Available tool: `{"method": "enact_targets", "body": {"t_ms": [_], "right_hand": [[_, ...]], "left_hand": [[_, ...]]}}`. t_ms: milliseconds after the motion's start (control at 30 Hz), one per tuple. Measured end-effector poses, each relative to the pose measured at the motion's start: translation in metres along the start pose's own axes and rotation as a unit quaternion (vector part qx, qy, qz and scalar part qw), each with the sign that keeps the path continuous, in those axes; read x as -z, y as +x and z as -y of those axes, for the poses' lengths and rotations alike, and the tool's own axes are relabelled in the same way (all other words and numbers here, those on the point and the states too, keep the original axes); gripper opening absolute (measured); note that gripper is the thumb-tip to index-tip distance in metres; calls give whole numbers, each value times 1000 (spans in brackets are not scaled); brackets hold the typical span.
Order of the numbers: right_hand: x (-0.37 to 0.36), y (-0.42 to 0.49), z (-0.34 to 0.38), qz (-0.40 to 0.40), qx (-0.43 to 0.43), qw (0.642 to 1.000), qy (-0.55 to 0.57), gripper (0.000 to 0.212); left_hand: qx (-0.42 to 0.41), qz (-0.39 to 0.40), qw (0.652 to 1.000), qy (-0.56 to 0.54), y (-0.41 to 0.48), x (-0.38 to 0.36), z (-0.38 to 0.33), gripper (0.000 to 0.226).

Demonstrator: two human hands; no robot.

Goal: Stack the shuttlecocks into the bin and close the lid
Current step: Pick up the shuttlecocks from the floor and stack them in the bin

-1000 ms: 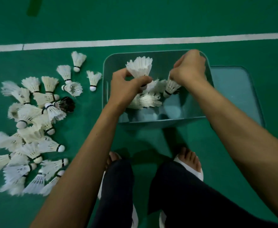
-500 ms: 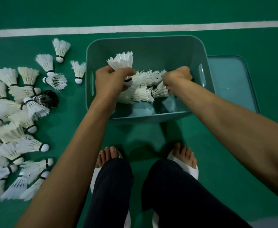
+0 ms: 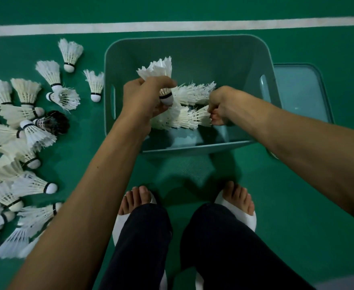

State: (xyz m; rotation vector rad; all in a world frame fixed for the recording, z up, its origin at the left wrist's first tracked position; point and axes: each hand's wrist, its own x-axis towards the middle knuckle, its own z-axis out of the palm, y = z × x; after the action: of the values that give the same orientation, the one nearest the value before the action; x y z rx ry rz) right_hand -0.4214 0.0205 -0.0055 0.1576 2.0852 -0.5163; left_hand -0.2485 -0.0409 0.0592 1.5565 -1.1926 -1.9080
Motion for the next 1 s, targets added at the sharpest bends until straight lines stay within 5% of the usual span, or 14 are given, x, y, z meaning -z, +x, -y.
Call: {"method": "enact_targets", "body": {"t_ms": [267,400,500,567,800,900,1000], "right_hand": [[2,8,-3,10,-18,1000,24,39],[-4,9,-2,5,5,999,44,27],[2,12,-1,-13,44,998,32,24],[7,6,2,-16,76,997,23,5],[32,-35,-2,-38,258,964,59,11],[42,-60,-4,67,398,915,-14,28],[44,-68,-5,89,374,907,-171,46]], "left_hand": [[14,-10,1000,-3,0,0,5,36],[19,0,1000,4,-3,-9,8,31],[21,13,1000,0,-3,-12,10,33],[25,21,999,-9,-3,-13,10,33],[74,61,991,-88,-11,-15,7,16],[79,72,990,-96,-16,-20,4,17],[88,86,984,-125,-19,-19,-1,24]]}}
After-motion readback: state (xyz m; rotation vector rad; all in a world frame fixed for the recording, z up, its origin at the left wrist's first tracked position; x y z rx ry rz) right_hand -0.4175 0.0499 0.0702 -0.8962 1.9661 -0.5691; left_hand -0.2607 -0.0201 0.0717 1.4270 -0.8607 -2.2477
